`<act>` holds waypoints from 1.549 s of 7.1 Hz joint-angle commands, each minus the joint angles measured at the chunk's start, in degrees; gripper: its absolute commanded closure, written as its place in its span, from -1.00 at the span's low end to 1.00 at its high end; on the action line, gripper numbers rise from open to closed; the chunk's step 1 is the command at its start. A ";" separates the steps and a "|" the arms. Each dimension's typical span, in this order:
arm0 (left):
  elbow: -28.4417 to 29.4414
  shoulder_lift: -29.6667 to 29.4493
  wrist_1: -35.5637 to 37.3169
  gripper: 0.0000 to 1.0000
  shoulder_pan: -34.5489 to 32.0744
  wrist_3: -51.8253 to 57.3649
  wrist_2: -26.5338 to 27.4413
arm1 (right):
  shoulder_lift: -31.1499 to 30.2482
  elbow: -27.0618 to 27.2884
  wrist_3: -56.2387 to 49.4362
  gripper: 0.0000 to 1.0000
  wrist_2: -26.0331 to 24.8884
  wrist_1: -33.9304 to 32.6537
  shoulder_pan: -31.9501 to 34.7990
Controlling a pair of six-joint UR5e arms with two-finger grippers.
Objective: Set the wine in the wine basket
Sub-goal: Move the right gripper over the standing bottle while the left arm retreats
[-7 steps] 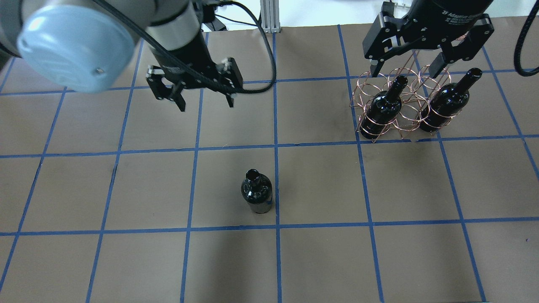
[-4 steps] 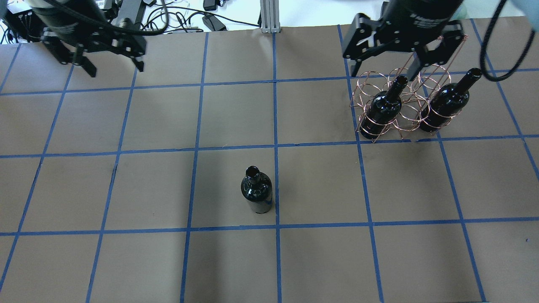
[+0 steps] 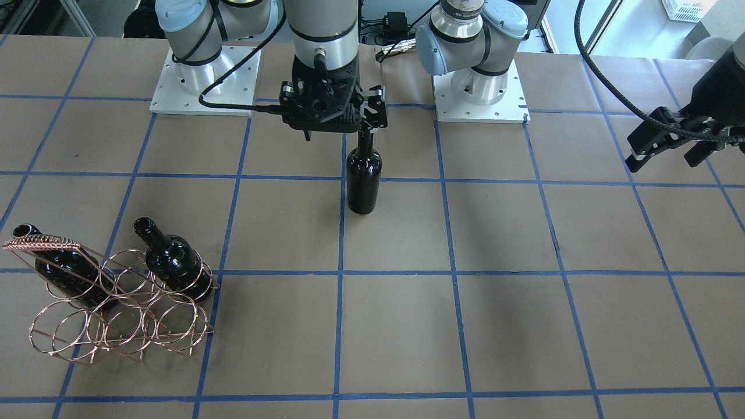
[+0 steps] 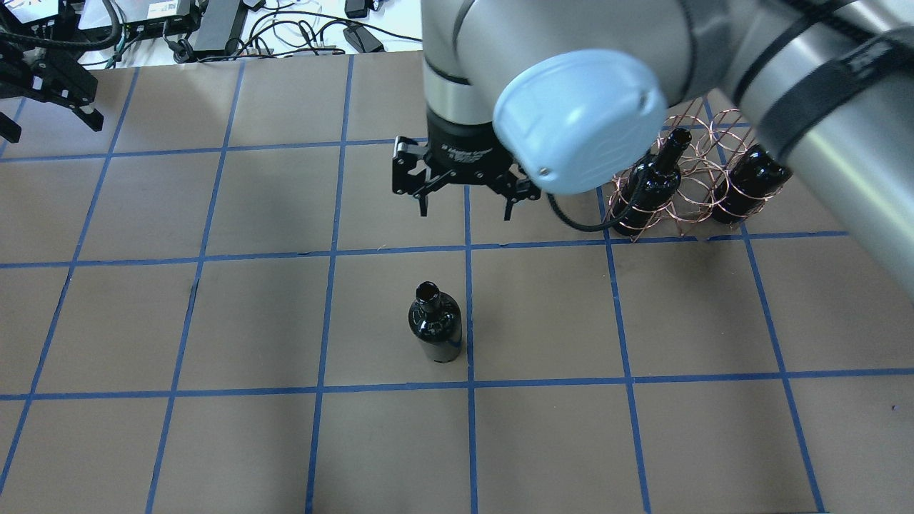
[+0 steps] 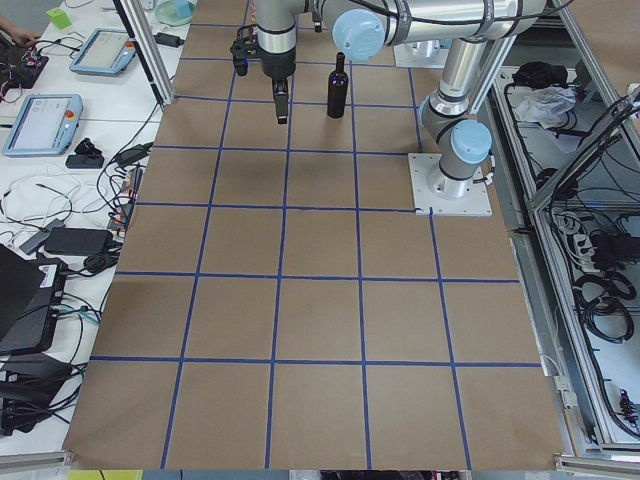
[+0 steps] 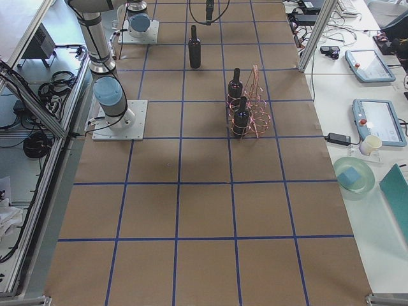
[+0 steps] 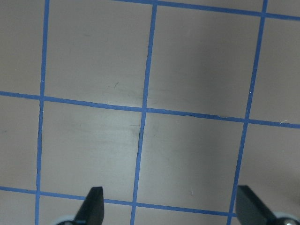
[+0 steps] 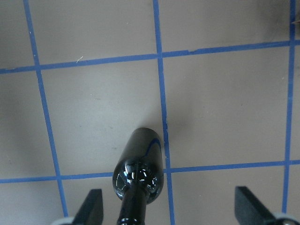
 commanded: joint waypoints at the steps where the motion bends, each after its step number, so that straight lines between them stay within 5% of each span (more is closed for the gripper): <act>1: -0.26 0.12 -0.03 -1.00 -0.15 0.96 -0.05 | 2.39 3.07 2.27 -0.94 0.48 -2.94 2.42; 3: -0.87 0.03 -0.03 -1.00 -0.68 0.87 -0.50 | 2.92 5.18 2.36 -0.90 0.56 -2.76 3.82; 9: -1.84 0.38 -0.30 -1.00 -0.86 0.96 -0.49 | 3.45 5.72 -2.20 -0.32 0.48 -2.41 5.15; 11: -2.28 0.82 -0.21 -1.00 -1.47 0.78 -0.58 | 3.45 5.98 -2.03 -0.31 0.39 -1.45 5.15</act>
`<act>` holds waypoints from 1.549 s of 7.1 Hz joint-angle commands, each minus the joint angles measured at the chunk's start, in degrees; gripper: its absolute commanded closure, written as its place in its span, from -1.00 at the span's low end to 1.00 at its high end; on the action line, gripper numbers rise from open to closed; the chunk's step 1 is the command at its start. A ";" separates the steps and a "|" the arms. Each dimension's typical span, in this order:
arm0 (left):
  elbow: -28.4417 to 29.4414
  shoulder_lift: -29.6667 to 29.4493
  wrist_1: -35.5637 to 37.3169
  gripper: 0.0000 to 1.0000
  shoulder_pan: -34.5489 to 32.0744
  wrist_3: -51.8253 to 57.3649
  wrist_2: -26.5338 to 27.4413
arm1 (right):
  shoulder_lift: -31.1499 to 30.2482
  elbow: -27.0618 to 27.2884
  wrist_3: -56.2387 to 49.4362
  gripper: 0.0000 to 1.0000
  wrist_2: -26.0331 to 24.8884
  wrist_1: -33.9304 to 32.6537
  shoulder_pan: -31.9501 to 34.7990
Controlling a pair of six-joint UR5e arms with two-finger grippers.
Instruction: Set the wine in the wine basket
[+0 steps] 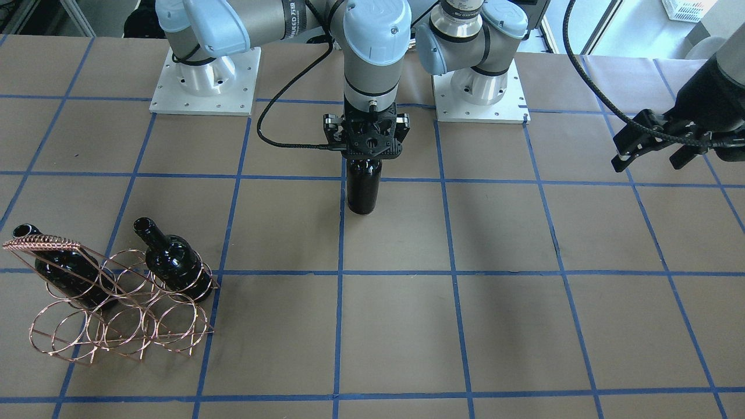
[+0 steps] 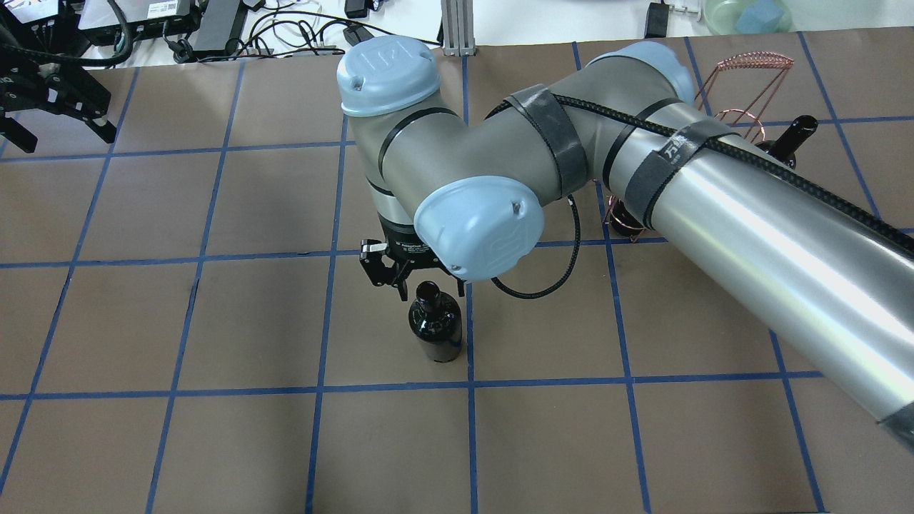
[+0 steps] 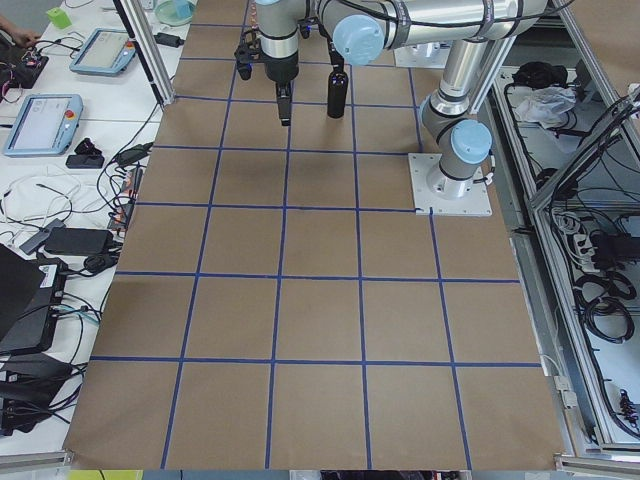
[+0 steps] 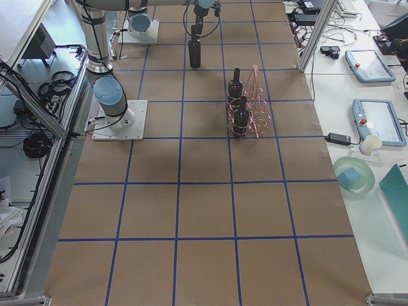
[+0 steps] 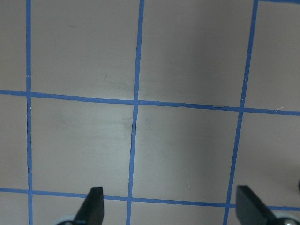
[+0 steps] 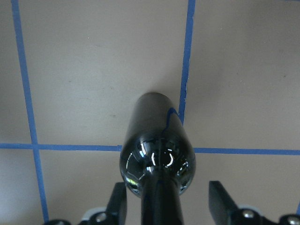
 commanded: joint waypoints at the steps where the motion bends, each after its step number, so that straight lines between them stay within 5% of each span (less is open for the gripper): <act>1: -0.31 0.38 0.11 -1.00 -2.37 -0.75 0.58 | -0.06 0.18 -0.01 -0.27 0.21 0.41 0.00; 3: -0.31 1.09 0.20 -1.00 -6.24 -5.02 0.76 | -0.06 0.18 -0.36 -0.17 3.79 0.24 0.09; 7: -0.31 1.88 0.12 -1.00 -9.15 -8.57 0.67 | -0.58 0.18 -2.11 0.56 3.02 0.50 0.00; 11: -2.77 2.84 0.55 -1.00 -9.24 -8.57 0.67 | -5.03 -1.40 -5.98 0.81 2.58 3.28 -3.41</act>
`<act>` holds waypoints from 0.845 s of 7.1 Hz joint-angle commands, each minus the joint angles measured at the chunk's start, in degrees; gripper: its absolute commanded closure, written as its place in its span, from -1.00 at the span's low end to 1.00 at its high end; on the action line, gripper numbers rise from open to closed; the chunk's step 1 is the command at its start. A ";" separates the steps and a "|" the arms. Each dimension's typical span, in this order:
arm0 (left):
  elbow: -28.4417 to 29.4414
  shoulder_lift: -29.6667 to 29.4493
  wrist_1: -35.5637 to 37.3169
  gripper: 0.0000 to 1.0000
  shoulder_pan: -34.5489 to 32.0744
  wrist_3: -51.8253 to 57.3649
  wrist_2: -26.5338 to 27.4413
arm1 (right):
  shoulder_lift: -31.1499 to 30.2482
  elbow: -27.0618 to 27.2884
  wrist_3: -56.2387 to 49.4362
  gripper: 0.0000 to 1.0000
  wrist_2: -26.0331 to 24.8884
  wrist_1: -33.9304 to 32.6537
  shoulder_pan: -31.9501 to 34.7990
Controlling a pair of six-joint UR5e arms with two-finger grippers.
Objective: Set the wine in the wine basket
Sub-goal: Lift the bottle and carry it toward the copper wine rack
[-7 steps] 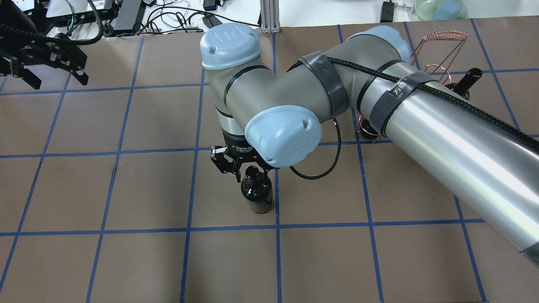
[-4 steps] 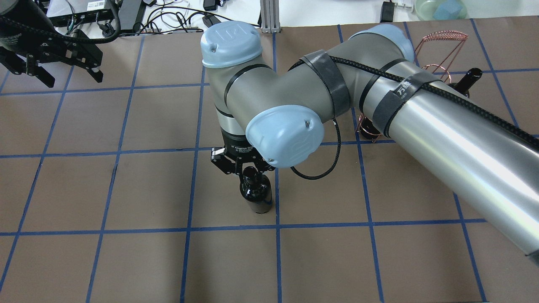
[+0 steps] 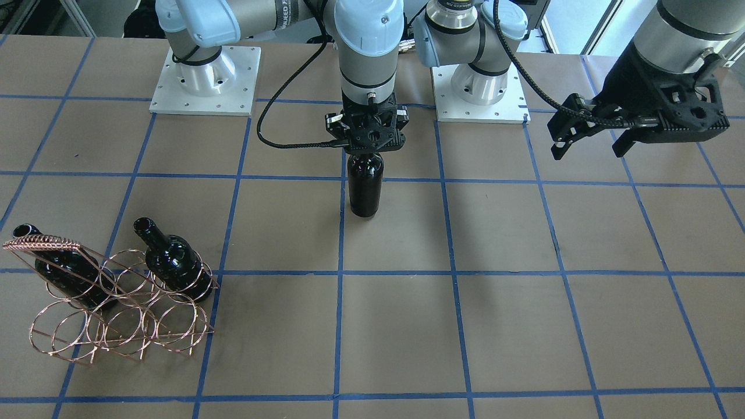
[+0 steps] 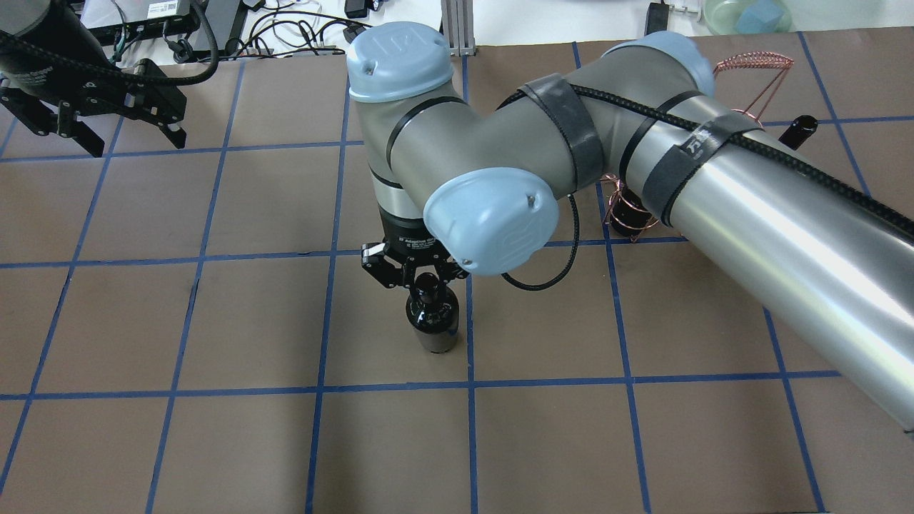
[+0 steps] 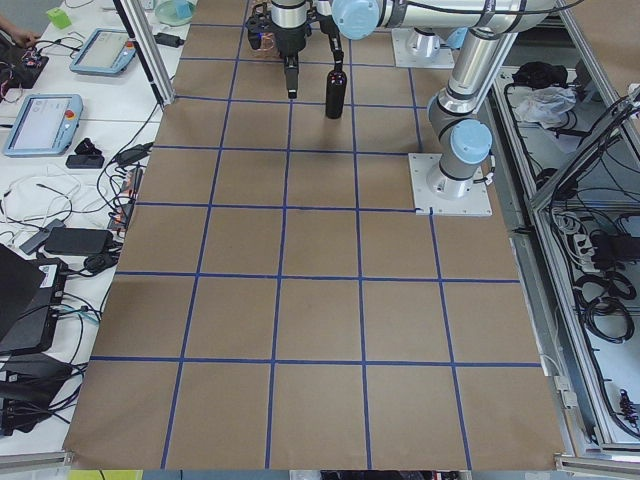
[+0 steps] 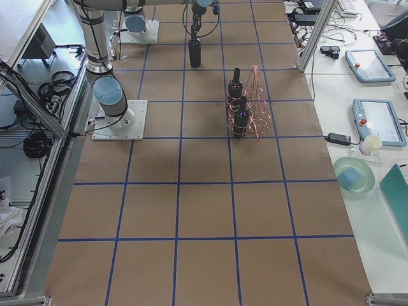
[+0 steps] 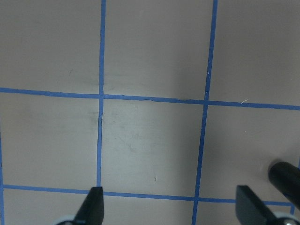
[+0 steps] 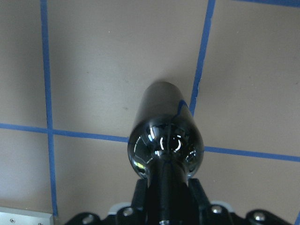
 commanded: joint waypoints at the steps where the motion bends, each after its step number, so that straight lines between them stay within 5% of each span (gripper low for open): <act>1: -0.94 0.47 0.22 -1.00 -0.07 0.08 0.00 | -6.97 -0.99 -3.90 0.89 -1.06 7.56 -5.89; 3: -0.94 0.99 0.22 -1.00 -0.07 0.08 0.09 | -13.67 -0.91 -12.42 0.88 -3.35 15.68 -15.20; 6: -1.12 1.43 0.40 -1.00 -0.07 0.70 -0.09 | -15.01 -1.60 -28.59 1.00 -8.45 17.46 -31.99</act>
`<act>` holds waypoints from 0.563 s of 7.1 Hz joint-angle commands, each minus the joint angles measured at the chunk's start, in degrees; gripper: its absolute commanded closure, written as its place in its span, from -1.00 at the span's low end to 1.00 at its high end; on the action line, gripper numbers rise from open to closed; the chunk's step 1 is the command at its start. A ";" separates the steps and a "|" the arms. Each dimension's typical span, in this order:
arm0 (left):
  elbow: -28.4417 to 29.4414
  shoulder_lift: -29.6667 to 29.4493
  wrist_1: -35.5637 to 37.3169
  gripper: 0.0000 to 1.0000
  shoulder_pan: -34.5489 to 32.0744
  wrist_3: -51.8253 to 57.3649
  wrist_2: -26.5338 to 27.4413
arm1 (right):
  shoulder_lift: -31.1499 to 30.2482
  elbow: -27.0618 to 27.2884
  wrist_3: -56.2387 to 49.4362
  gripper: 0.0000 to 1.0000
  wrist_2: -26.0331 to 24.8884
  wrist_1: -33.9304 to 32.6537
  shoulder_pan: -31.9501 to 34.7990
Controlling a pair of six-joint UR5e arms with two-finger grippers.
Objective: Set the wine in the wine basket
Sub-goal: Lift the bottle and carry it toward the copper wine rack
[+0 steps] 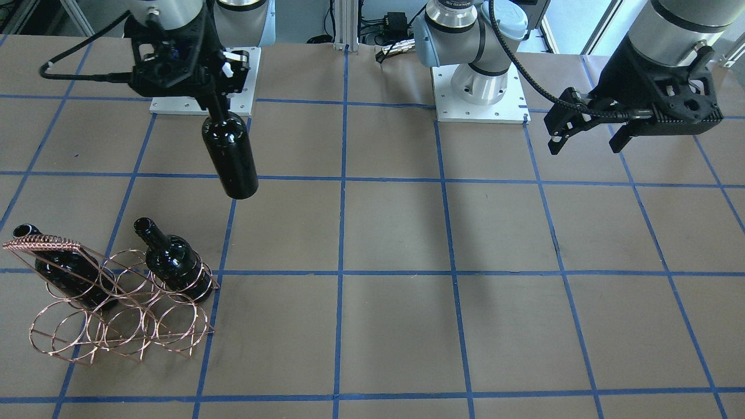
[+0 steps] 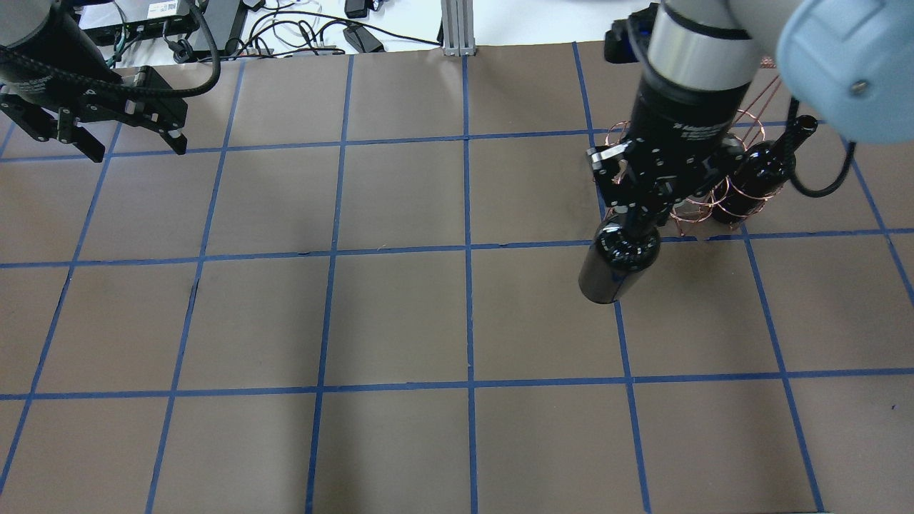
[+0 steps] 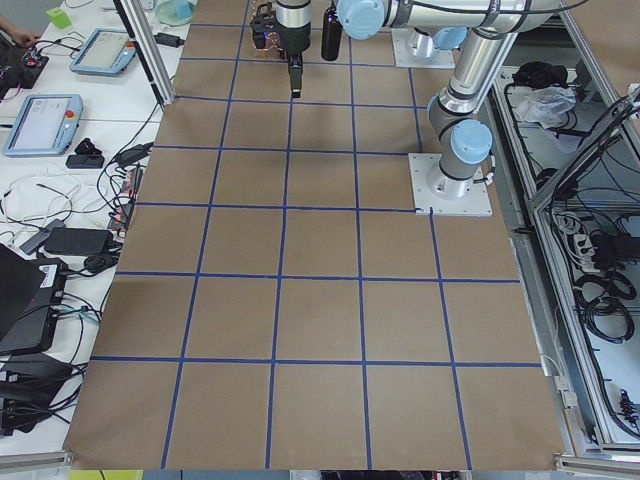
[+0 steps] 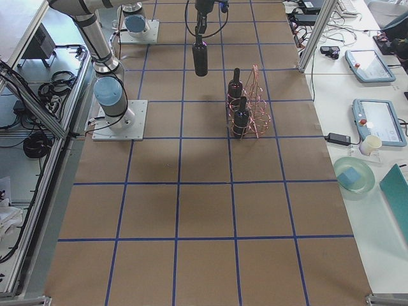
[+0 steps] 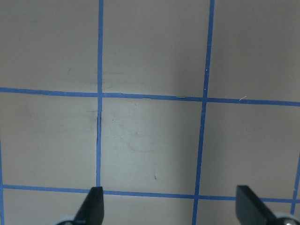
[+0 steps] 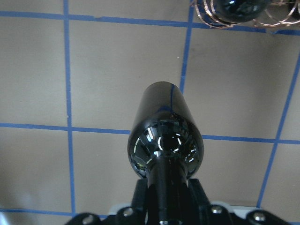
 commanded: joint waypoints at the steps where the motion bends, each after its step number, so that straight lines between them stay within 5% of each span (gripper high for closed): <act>1: -0.06 0.24 0.04 -1.00 0.00 -0.21 -0.59 | -0.16 -2.39 -7.90 1.00 -1.09 0.56 -9.93; 4: -0.58 -0.11 0.04 -1.00 -0.18 -0.29 -0.60 | 7.64 -10.72 -9.77 1.00 -1.26 0.47 -13.39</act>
